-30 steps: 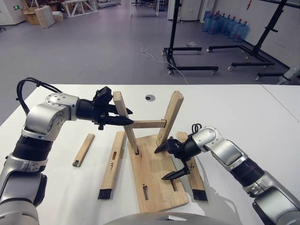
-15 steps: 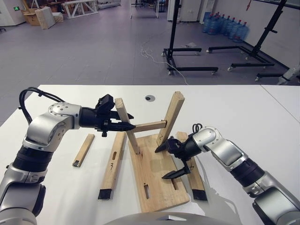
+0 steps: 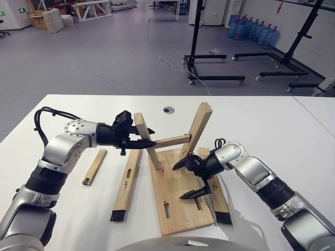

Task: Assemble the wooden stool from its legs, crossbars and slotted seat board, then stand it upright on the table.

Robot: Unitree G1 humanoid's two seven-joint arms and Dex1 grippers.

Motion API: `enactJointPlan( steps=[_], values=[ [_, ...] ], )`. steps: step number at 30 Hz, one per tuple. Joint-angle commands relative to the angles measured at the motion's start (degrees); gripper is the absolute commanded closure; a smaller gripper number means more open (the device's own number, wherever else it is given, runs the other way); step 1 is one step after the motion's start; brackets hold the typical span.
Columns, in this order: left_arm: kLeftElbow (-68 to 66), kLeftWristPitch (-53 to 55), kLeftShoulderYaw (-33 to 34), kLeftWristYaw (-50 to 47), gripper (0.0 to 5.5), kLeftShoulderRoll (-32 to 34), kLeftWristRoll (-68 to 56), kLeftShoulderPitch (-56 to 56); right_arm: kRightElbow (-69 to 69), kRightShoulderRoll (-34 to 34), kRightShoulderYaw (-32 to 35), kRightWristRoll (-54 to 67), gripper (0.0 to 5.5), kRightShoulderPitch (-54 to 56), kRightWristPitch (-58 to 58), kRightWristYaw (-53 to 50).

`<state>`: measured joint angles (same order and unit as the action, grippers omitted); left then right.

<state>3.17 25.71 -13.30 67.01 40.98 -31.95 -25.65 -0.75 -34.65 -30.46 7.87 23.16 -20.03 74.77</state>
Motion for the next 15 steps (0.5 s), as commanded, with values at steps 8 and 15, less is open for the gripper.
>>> enactJointPlan(
  steps=[8,15],
  values=[
    [-5.9,2.5,-11.5,3.3,3.49,2.7,9.3,3.8,-6.7,-1.5,22.4,24.8,0.1,2.9,-11.7,3.6],
    [-6.8,2.1,-11.8,4.3,3.49,5.2,8.7,2.0,1.8,-13.0,27.9,23.6,0.1,-4.2,-9.1,9.1]
  ],
)
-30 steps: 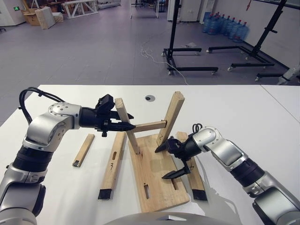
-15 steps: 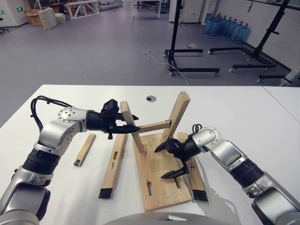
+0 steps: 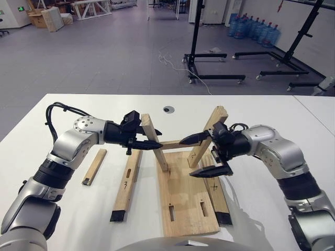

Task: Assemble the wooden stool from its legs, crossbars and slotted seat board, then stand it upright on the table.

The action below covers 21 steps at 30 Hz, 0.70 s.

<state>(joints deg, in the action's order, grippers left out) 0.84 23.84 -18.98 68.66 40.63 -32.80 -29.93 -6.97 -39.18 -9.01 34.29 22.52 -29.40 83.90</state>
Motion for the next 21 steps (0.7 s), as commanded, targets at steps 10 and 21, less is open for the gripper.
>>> enactJointPlan(
  steps=[10,21],
  values=[
    [-7.5,3.4,-6.8,2.7,3.49,5.7,9.7,3.7,-14.5,-7.2,6.3,9.6,0.1,-7.0,-7.5,-1.1],
    [-6.1,4.2,-7.0,1.9,3.49,4.9,9.6,3.5,7.5,-15.9,8.7,-2.2,0.1,-11.4,1.1,1.5]
  ],
)
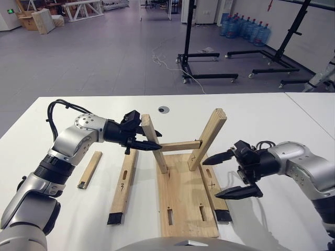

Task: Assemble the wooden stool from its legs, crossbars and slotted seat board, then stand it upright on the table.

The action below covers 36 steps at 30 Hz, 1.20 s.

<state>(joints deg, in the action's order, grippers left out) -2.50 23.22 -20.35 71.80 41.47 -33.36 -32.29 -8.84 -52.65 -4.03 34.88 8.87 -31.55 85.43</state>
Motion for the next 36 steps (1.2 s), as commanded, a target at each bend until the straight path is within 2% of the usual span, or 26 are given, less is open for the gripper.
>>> enactJointPlan(
  steps=[1,8,11,23,36],
  values=[
    [-2.7,4.7,-5.6,-1.2,3.49,4.1,10.1,6.1,11.4,-2.1,4.9,-2.3,0.1,3.8,3.4,-0.4],
    [-3.1,3.9,-5.6,0.0,3.49,5.2,10.5,6.3,10.5,3.5,10.2,7.1,0.1,13.9,-1.8,-2.7],
    [-4.0,3.3,-6.1,0.9,3.49,5.2,11.1,5.3,9.5,5.6,10.5,9.7,0.1,15.7,-3.4,-3.6],
    [-6.3,1.9,-7.5,2.5,3.49,3.9,12.7,2.3,3.0,10.8,6.2,12.6,0.1,14.4,-8.5,-3.7],
    [-9.9,0.7,-11.9,0.2,3.49,-2.7,14.7,-1.4,2.0,17.9,-1.1,7.6,0.1,17.9,-6.1,-5.5]
  ],
)
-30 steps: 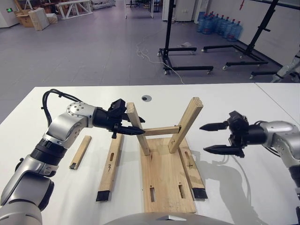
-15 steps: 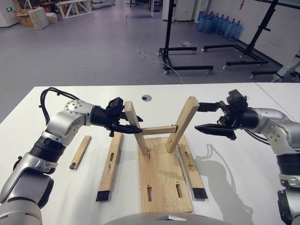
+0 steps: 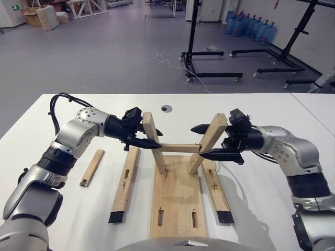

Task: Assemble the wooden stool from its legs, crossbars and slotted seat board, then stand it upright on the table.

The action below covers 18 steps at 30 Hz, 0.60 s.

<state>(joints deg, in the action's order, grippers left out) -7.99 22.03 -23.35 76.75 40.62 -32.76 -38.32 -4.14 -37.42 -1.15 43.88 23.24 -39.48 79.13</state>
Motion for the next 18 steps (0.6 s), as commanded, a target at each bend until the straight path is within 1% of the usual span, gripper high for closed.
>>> enactJointPlan(
  steps=[1,5,12,16,18],
  values=[
    [-4.3,1.7,-8.7,-4.7,3.49,-1.6,14.1,4.9,-2.1,3.2,-4.4,-2.3,0.1,3.8,2.5,0.1],
    [-4.6,1.4,-8.7,-4.6,3.49,-1.6,14.1,4.4,-1.0,6.6,-6.6,-5.4,0.1,5.0,5.2,-2.7],
    [-6.4,0.5,-9.4,-4.3,3.49,-3.0,14.9,2.2,-1.3,8.8,-7.5,-4.9,0.1,5.3,5.3,-3.0],
    [-8.6,-0.7,-7.1,-5.4,3.49,-1.4,15.2,1.7,-0.3,8.0,-6.2,-6.1,0.1,4.2,7.4,-3.3],
    [-9.7,-1.4,-5.3,-5.9,3.49,0.1,14.9,1.9,0.6,7.7,-4.2,-6.5,0.1,3.6,8.8,-4.6]
  ],
)
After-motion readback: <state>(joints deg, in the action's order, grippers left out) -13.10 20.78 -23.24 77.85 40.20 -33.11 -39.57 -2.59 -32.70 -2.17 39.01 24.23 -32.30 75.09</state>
